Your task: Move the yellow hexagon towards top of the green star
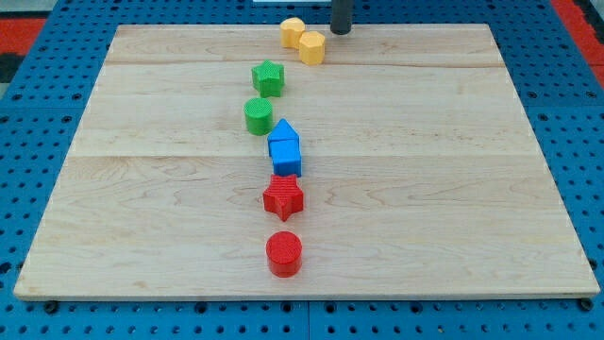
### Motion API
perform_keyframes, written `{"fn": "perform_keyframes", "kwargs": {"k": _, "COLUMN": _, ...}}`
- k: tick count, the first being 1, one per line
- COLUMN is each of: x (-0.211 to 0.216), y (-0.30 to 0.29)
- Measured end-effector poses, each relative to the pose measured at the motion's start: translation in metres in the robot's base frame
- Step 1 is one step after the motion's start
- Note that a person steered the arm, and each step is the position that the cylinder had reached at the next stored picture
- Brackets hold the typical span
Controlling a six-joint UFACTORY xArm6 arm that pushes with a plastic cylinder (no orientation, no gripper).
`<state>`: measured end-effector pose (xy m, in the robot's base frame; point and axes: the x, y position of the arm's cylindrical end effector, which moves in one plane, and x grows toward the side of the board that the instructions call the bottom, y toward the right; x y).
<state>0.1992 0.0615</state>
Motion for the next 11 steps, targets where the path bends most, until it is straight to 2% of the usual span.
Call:
{"fn": "perform_keyframes", "kwargs": {"k": 1, "x": 0.008, "y": 0.027}}
{"fn": "perform_keyframes", "kwargs": {"k": 3, "x": 0.01, "y": -0.014}}
{"fn": "perform_keyframes", "kwargs": {"k": 5, "x": 0.013, "y": 0.038}}
{"fn": "perform_keyframes", "kwargs": {"k": 7, "x": 0.026, "y": -0.013}}
{"fn": "perform_keyframes", "kwargs": {"k": 8, "x": 0.039, "y": -0.015}}
{"fn": "perform_keyframes", "kwargs": {"k": 11, "x": 0.04, "y": -0.113}}
